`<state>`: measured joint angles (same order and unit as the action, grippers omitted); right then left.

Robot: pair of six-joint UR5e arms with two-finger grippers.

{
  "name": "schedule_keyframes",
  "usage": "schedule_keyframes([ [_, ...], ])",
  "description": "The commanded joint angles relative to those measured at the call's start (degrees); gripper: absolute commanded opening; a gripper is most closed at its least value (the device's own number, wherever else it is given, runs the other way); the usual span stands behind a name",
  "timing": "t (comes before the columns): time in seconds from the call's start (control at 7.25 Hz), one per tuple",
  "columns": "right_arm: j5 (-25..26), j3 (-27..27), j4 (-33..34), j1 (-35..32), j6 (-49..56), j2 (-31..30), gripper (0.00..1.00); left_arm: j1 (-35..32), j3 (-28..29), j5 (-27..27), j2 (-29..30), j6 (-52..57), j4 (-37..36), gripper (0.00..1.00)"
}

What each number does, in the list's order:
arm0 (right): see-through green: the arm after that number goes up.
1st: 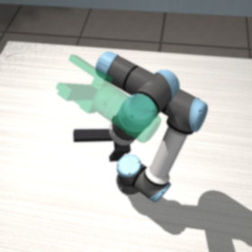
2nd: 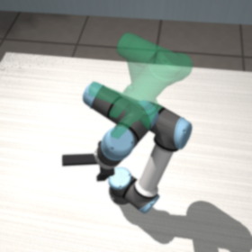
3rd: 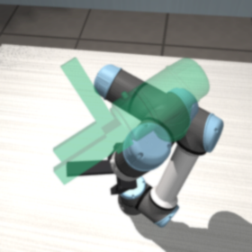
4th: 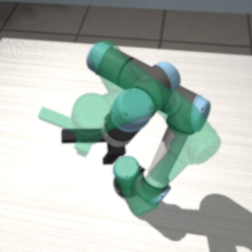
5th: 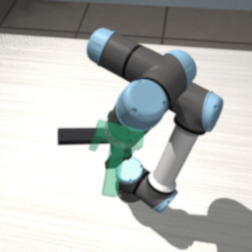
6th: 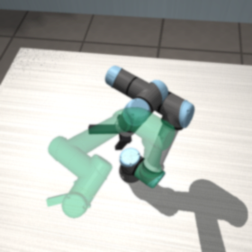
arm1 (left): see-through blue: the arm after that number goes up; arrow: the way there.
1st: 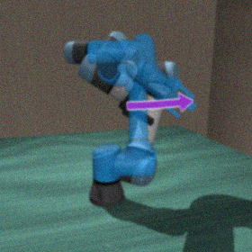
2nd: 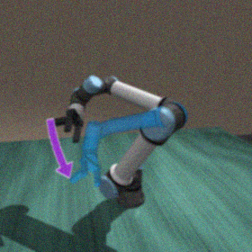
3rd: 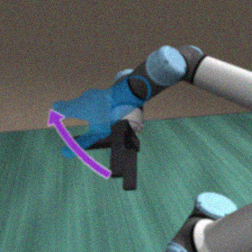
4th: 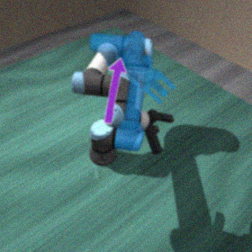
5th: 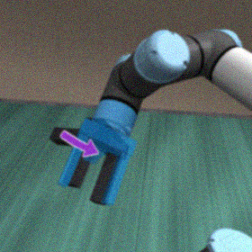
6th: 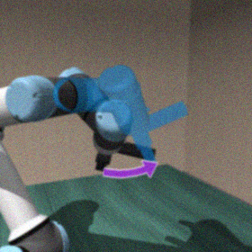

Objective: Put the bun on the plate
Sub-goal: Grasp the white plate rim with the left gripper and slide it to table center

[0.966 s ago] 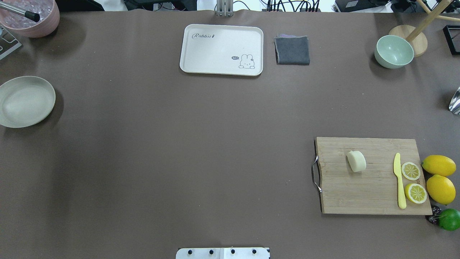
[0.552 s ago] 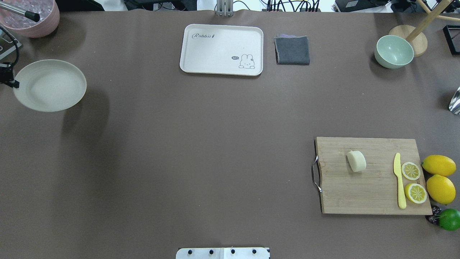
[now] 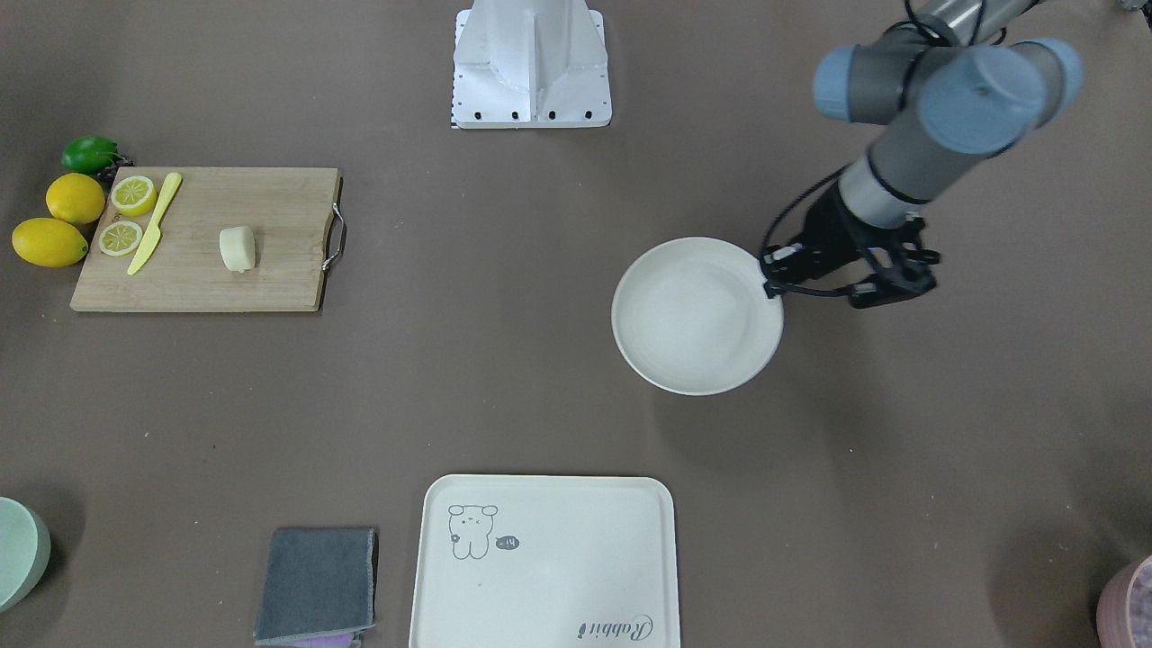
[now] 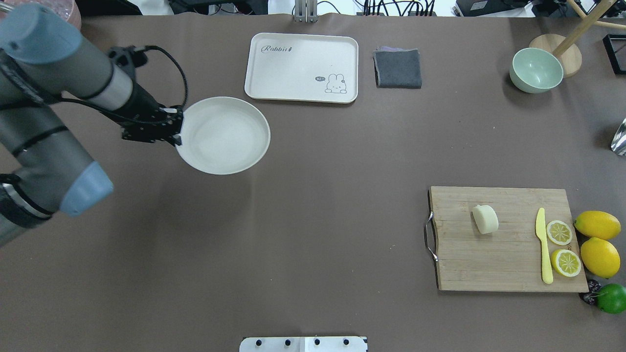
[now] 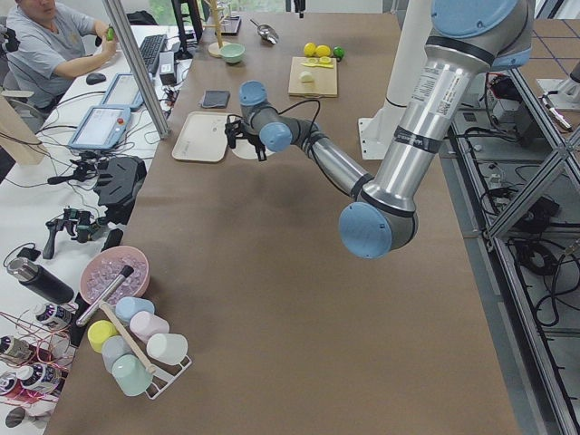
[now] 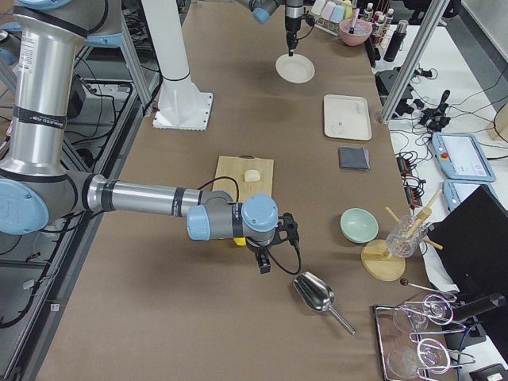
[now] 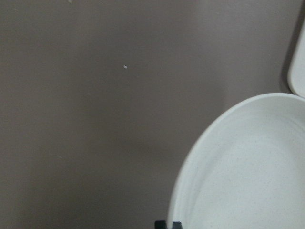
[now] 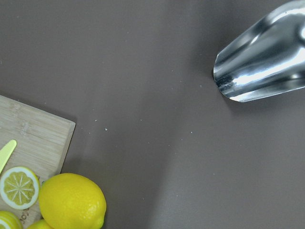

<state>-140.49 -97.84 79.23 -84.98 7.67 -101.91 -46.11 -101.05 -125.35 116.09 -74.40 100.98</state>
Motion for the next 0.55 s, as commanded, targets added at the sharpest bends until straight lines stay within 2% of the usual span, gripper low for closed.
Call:
schedule_keyframes([
  [0.0, -0.31, -2.52, -0.39, 5.15, -10.17, 0.75, 1.0, 10.05, 6.96, 7.48, 9.11, -5.38, 0.53, 0.0],
  [0.28, 0.21, -3.24, -10.89, 10.08, -19.13, 0.58, 1.0, 13.74, 12.78, 11.68, 10.38, -6.88, 8.49, 0.0],
  [0.41, -0.14, -3.32, -13.38, 12.19, -23.53, 0.66, 0.99, 14.28, 13.68, 11.97, 10.55, -9.77, 10.19, 0.0],
])
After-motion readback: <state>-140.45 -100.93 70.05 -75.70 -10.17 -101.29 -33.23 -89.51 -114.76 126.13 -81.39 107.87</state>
